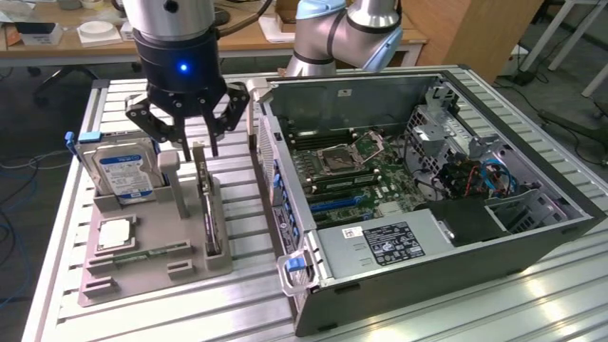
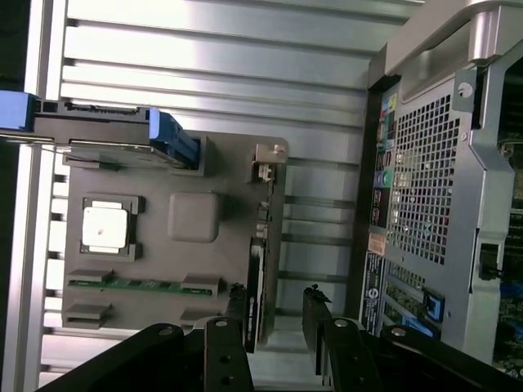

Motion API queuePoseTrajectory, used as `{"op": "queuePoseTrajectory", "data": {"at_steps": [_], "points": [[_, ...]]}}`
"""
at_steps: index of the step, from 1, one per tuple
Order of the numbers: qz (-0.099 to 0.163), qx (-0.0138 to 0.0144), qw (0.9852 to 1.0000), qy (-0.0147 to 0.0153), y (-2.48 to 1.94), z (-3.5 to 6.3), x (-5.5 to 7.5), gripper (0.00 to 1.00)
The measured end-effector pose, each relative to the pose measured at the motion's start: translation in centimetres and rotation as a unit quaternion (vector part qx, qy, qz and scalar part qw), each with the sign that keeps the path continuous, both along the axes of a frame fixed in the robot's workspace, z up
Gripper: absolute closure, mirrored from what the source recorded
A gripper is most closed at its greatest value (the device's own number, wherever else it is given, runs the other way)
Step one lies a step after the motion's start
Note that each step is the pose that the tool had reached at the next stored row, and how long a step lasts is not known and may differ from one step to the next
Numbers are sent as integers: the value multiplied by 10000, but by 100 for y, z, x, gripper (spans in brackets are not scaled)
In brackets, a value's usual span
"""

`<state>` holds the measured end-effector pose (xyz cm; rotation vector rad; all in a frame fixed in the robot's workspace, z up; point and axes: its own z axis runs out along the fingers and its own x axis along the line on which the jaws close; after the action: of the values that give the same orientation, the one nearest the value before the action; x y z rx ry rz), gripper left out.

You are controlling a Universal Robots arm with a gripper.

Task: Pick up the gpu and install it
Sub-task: 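Pick up the gpu and move the gpu toward the slot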

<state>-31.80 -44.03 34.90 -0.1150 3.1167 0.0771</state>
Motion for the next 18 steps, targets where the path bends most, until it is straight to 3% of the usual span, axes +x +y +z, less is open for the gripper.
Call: {"op": "queuePoseTrajectory", "data": {"at_steps": [18], "points": [[0,1,10000,0,0,-153,0,58]]}}
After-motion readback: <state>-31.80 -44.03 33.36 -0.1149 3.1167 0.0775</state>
